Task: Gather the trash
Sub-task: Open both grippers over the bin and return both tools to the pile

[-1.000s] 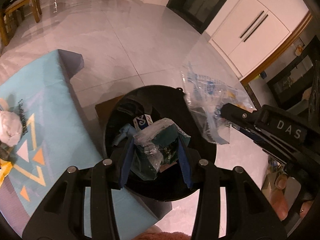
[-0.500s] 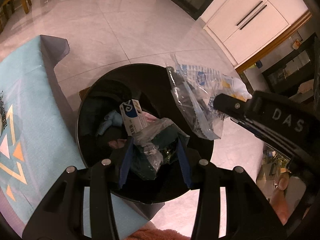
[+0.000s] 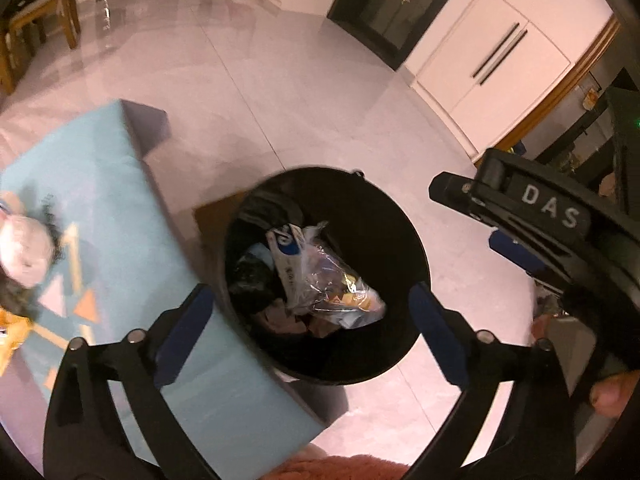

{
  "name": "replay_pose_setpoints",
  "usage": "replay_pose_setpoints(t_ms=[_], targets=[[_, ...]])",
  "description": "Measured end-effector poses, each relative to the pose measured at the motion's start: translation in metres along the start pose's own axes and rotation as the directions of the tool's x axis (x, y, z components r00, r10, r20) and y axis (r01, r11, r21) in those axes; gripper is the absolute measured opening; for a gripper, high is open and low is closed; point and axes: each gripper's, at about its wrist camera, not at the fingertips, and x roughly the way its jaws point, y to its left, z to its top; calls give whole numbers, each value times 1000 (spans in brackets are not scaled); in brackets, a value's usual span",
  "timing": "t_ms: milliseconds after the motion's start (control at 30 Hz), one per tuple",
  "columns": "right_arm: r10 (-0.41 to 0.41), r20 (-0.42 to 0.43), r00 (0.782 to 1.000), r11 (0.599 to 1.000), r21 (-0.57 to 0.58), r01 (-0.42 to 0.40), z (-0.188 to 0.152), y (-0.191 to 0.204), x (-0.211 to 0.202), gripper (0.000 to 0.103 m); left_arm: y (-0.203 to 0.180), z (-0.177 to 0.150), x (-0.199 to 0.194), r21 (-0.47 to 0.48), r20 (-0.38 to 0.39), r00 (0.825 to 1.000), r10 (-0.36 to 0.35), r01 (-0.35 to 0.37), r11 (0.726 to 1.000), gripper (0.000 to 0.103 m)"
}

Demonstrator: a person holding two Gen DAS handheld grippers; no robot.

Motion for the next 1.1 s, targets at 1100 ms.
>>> replay_pose_setpoints(t_ms=[1100], targets=[[327, 7, 945, 824, -492, -281, -118, 225, -36, 99, 336, -124, -253, -626, 179, 852, 492, -287, 725, 100]])
